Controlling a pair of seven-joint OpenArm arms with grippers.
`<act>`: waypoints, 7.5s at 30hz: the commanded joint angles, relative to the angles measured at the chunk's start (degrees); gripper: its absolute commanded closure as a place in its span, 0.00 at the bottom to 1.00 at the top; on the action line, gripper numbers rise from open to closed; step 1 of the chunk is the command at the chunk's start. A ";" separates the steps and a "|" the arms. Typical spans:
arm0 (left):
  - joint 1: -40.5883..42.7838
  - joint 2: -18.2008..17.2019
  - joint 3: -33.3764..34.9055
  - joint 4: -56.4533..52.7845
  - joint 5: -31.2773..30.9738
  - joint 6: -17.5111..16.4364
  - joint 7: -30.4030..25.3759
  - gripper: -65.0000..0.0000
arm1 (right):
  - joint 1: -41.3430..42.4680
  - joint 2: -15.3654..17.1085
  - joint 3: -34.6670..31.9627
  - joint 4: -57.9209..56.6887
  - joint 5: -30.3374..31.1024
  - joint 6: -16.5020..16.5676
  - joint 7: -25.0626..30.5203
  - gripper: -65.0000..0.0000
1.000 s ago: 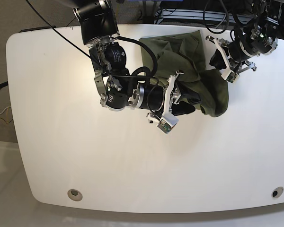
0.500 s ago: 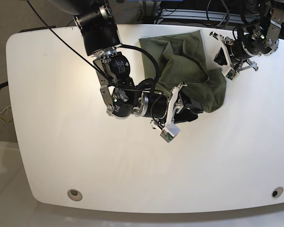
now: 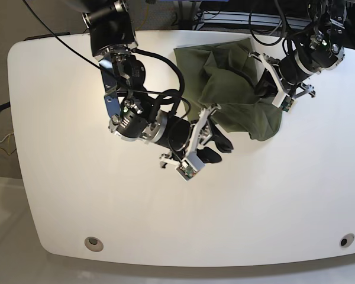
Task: Fold the T-shirt properly
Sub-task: 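Lower the folded bundle with both grippers and open the right gripper, then press and tuck the bundle's loose edge with the left gripper, then move the right gripper over the bundle and grasp its edge beside the left gripper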
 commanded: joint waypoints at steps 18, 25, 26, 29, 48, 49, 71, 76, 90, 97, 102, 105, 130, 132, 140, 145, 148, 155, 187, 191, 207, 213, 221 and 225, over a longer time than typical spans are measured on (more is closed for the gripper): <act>-1.91 1.88 7.70 -11.64 2.97 1.40 -4.50 0.92 | 0.60 2.59 3.66 -12.25 -9.87 4.93 3.09 0.88; -1.88 0.84 12.48 -14.69 2.58 1.33 -5.25 0.91 | 2.03 2.61 1.11 -18.17 -10.99 4.48 5.59 0.90; -1.66 0.88 12.45 -14.28 2.56 1.36 -5.00 0.91 | 2.22 2.54 0.62 -18.24 -11.03 4.48 5.46 0.89; -2.84 1.72 12.37 -15.10 2.26 1.71 -4.41 0.92 | -1.23 3.75 0.71 -19.85 -12.08 4.19 2.90 0.90; -6.27 1.99 4.37 -12.02 2.08 1.54 0.68 0.92 | -2.37 3.84 0.80 -14.40 -12.08 3.75 2.90 0.89; -6.27 1.99 3.84 -11.67 2.08 1.54 0.68 0.92 | -2.37 3.84 0.80 -13.43 -12.08 3.75 2.81 0.89; -14.00 1.99 -0.11 -10.35 -12.69 1.89 9.74 0.93 | -3.34 5.33 9.33 -5.78 -12.08 3.57 -7.39 0.90; -13.92 2.07 -0.29 -10.26 -13.13 1.89 9.74 1.00 | -3.86 5.77 9.59 -5.34 -12.08 3.93 -10.20 0.91; -14.18 1.72 -0.29 -10.00 -29.74 1.54 9.83 1.00 | -6.94 5.60 9.33 -2.00 -12.26 3.93 -10.90 1.00; -14.09 4.36 2.96 -10.00 -32.99 1.45 9.83 1.00 | -7.73 5.95 9.59 -2.00 -12.43 3.84 -10.90 1.00; -14.09 6.21 7.89 -10.08 -32.73 1.45 9.83 1.00 | -8.61 6.83 9.59 -2.00 -12.52 3.75 -10.90 1.00; -14.18 7.70 11.75 -10.17 -32.64 1.45 9.74 1.00 | -8.88 6.92 9.59 -2.00 -12.52 3.75 -10.90 1.00; -9.43 12.45 25.03 -10.44 -10.23 3.91 9.74 1.00 | -11.95 7.53 12.76 -1.82 -12.52 4.10 -10.82 1.00; -8.99 12.36 25.03 -10.44 -8.73 5.49 9.74 1.00 | -12.04 7.97 12.76 -1.82 -12.26 4.10 -10.82 1.00; -6.53 12.10 23.97 -10.44 -1.43 6.64 6.66 1.00 | -12.22 7.97 12.76 -1.82 -12.26 4.19 -10.73 1.00; -4.86 12.10 22.13 -10.44 2.17 6.64 4.82 1.00 | -12.22 7.97 12.76 -1.82 -12.17 4.19 -10.73 1.00; -4.25 12.18 20.81 -10.52 3.49 6.81 4.73 1.00 | -12.22 7.97 12.76 -1.82 -12.17 4.19 -10.73 1.00; -2.93 12.18 16.94 -10.52 4.02 9.36 4.73 1.00 | -12.30 8.06 12.67 -1.82 -12.17 4.19 -10.73 1.00; 2.79 11.39 8.06 -10.52 4.02 22.72 3.50 1.00 | -11.86 7.80 6.34 0.90 -12.08 4.28 -10.90 1.00; 2.79 11.39 8.06 -10.61 4.10 22.72 2.18 1.00 | -11.78 7.62 2.56 5.38 -12.08 4.28 -10.90 1.00; 2.52 11.57 8.50 -12.46 4.10 22.64 0.68 1.00 | -8.88 2.70 -9.84 7.23 -12.26 4.19 -13.36 1.00; 2.61 11.57 8.50 -12.46 4.10 22.64 0.68 1.00 | -8.88 2.61 -13.71 4.59 -12.43 4.19 -13.36 1.00; 2.70 11.66 8.50 -12.46 4.10 22.64 0.68 1.00 | -8.88 2.70 -14.41 -1.21 -12.52 4.19 -13.28 1.00; 2.70 11.66 8.50 -12.46 4.10 22.64 0.68 1.00 | -8.61 2.61 -14.50 -3.76 -12.52 4.19 -13.19 1.00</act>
